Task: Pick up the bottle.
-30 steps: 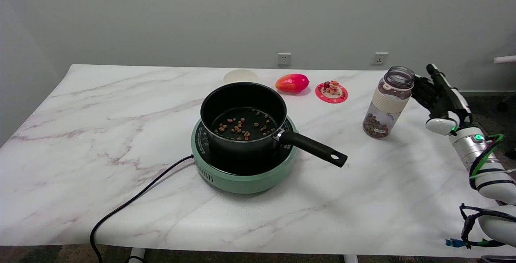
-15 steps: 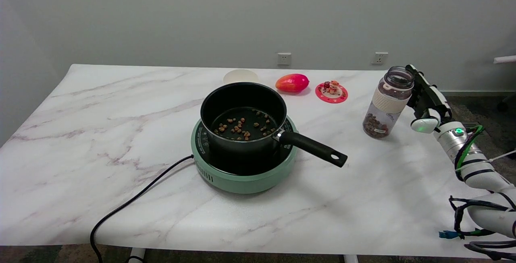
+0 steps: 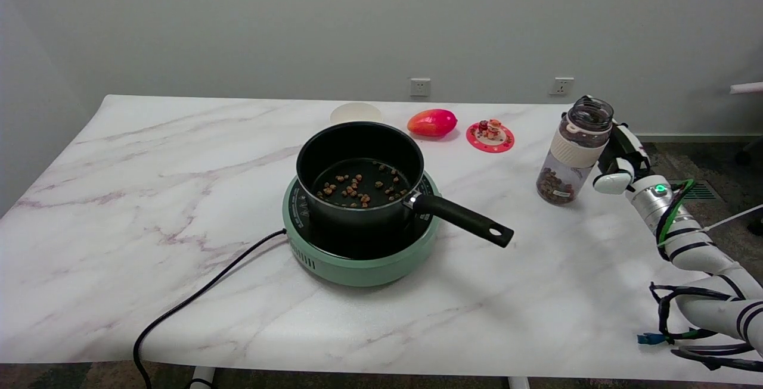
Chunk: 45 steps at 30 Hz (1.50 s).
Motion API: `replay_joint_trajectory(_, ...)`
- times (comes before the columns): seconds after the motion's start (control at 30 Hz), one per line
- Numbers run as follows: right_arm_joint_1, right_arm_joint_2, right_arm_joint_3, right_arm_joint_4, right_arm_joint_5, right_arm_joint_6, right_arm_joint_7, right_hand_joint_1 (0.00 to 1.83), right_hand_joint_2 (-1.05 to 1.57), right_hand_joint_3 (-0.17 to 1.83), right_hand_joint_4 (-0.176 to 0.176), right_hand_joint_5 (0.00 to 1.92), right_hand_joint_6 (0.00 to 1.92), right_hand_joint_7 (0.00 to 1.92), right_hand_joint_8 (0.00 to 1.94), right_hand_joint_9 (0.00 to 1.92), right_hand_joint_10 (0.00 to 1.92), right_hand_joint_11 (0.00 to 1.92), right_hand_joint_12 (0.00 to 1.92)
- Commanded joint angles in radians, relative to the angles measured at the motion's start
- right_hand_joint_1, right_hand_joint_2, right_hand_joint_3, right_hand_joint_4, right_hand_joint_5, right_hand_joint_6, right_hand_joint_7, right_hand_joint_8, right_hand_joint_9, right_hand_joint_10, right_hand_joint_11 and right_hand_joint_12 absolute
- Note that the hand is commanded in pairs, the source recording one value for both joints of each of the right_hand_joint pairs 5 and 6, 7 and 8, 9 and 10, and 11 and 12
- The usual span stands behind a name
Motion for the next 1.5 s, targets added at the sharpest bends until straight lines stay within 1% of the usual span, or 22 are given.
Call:
replay_joint_trajectory(0.03, 0.046, -0.009, -0.038, -0.051, -0.014, 0.015, 0.002, 1.24, -0.97, 0.90, 0.000, 0.07, 0.07, 0.41, 0.41, 0.35, 0.35, 0.39, 0.39)
replay_joint_trajectory(0.13, 0.045, -0.009, -0.036, -0.053, -0.014, 0.015, 0.002, 1.27, -0.90, 0.86, 0.000, 0.10, 0.10, 0.47, 0.47, 0.35, 0.35, 0.37, 0.37)
replay_joint_trajectory(0.23, 0.042, -0.009, -0.029, -0.053, -0.014, 0.016, 0.002, 1.30, -0.80, 0.76, 0.000, 0.14, 0.14, 0.52, 0.52, 0.36, 0.36, 0.34, 0.34)
replay_joint_trajectory(0.27, 0.042, -0.009, -0.028, -0.053, -0.014, 0.016, 0.002, 1.31, -0.76, 0.82, 0.000, 0.15, 0.15, 0.56, 0.56, 0.36, 0.36, 0.34, 0.34)
replay_joint_trajectory(0.43, 0.042, -0.009, -0.028, -0.061, -0.014, 0.021, 0.002, 1.36, -0.51, 0.81, 0.000, 0.20, 0.20, 0.66, 0.66, 0.52, 0.52, 0.27, 0.27)
replay_joint_trajectory(0.53, 0.043, -0.009, -0.027, -0.066, -0.014, 0.024, 0.002, 1.40, -0.38, 0.76, 0.000, 0.23, 0.23, 0.70, 0.70, 0.61, 0.61, 0.23, 0.23)
replay_joint_trajectory(0.63, 0.045, -0.009, -0.027, -0.071, -0.014, 0.026, 0.002, 1.42, -0.32, 0.74, 0.000, 0.25, 0.25, 0.71, 0.71, 0.65, 0.65, 0.18, 0.18)
replay_joint_trajectory(0.73, 0.047, -0.009, -0.027, -0.074, -0.014, 0.027, 0.002, 1.44, -0.23, 0.71, 0.000, 0.28, 0.28, 0.73, 0.73, 0.69, 0.69, 0.16, 0.16)
replay_joint_trajectory(0.83, 0.048, -0.009, -0.027, -0.078, -0.014, 0.027, 0.002, 1.46, -0.16, 0.72, 0.000, 0.33, 0.33, 0.75, 0.75, 0.73, 0.73, 0.21, 0.21)
replay_joint_trajectory(0.9, 0.049, -0.009, -0.025, -0.079, -0.014, 0.027, 0.002, 1.47, -0.11, 0.72, 0.000, 0.36, 0.36, 0.76, 0.76, 0.77, 0.77, 0.28, 0.28)
replay_joint_trajectory(1.13, 0.050, -0.008, -0.023, -0.087, -0.014, 0.027, 0.001, 1.49, -0.07, 0.73, 0.000, 0.42, 0.42, 0.82, 0.82, 0.82, 0.82, 0.39, 0.39)
replay_joint_trajectory(1.5, 0.058, -0.006, -0.017, -0.099, -0.014, 0.027, -0.005, 1.51, -0.07, 0.74, 0.000, 0.47, 0.47, 0.83, 0.83, 0.80, 0.80, 0.43, 0.43)
